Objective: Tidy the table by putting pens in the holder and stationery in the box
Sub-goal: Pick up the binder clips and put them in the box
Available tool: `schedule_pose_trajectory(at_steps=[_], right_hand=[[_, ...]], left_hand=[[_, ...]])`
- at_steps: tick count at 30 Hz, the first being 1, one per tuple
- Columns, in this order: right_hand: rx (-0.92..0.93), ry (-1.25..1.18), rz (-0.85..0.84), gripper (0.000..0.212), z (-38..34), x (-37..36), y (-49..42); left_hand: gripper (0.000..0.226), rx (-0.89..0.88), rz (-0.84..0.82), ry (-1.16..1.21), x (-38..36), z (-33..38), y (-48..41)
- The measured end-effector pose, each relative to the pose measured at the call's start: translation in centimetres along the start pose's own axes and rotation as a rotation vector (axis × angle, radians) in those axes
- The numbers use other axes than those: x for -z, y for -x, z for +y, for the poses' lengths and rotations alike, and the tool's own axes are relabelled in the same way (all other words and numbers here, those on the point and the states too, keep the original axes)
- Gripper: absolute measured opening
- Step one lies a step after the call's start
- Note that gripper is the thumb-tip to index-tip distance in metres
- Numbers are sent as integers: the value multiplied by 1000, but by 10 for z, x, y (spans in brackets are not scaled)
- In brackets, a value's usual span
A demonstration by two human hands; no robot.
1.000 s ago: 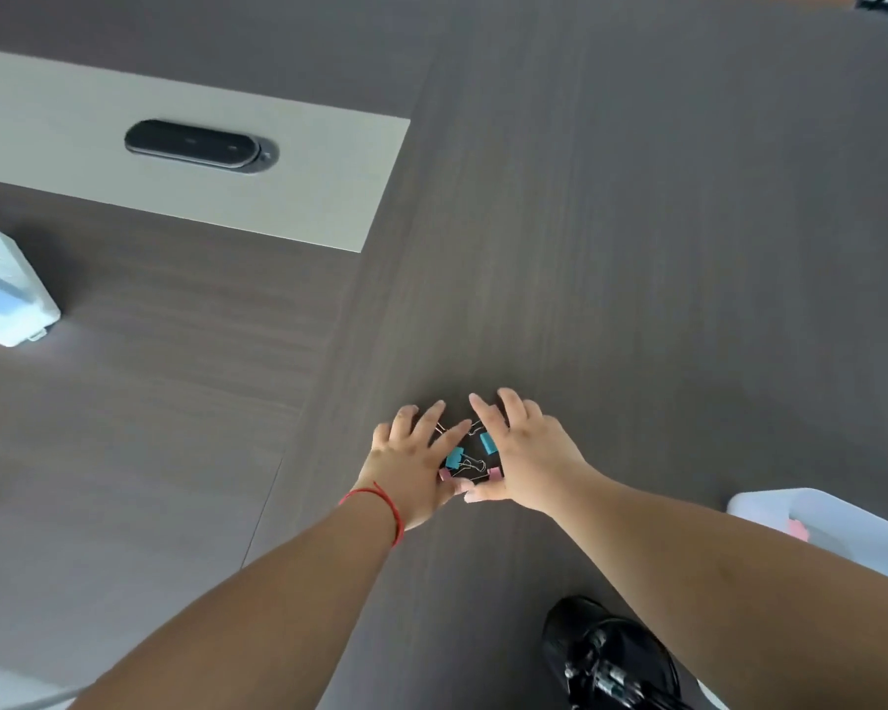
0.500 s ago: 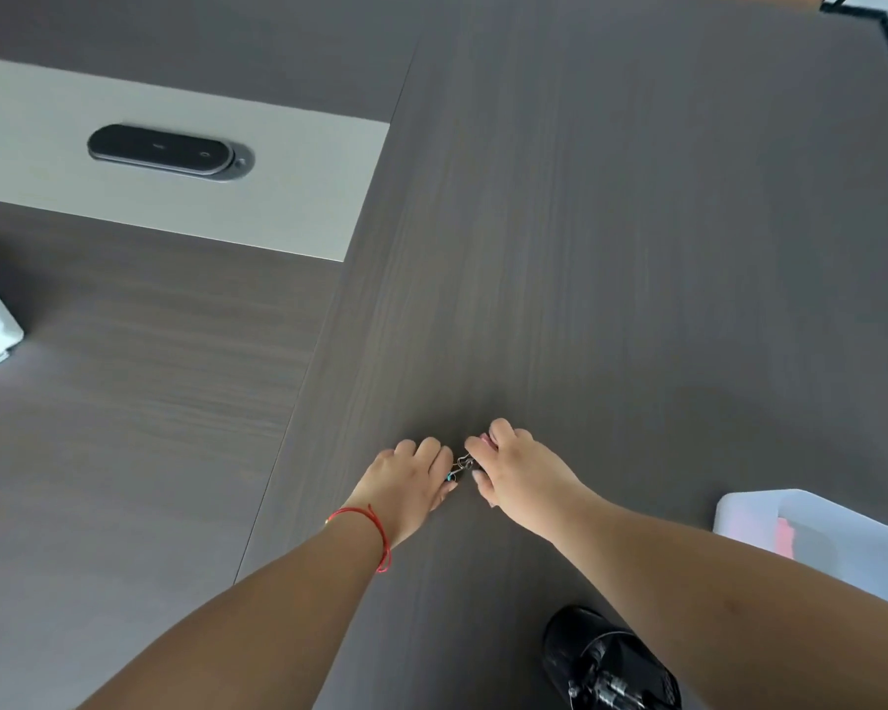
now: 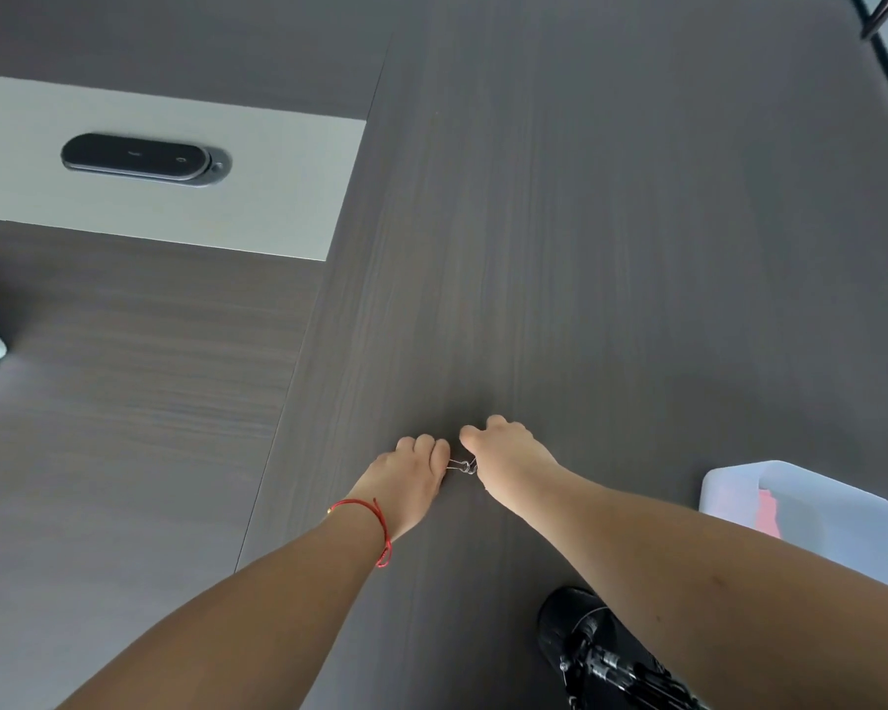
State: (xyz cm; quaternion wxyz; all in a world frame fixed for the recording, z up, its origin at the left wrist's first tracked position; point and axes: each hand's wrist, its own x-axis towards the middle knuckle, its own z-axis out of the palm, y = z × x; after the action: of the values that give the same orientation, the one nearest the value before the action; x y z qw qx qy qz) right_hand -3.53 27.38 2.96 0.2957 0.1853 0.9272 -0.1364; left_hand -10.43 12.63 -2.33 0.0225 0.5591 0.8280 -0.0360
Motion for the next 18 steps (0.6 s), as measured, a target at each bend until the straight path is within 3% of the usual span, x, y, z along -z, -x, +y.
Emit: schedule_pose_trajectory(at_steps=[7,10,14,18], right_hand=[[-97,-87,70,31,2,-12,12],[-207,-40,21,40,-5,-21,1],[-264,-12,-2,37,-11,-33,-14],[-285,-78,62,38,-11,-27,-5]], left_hand=[[40,83,-154,-30,8,13,-1],[30,122,-146,-42,8,18,0],[18,138,-89,-63,8,20,1],[25,181,-101,-66,8,23,7]])
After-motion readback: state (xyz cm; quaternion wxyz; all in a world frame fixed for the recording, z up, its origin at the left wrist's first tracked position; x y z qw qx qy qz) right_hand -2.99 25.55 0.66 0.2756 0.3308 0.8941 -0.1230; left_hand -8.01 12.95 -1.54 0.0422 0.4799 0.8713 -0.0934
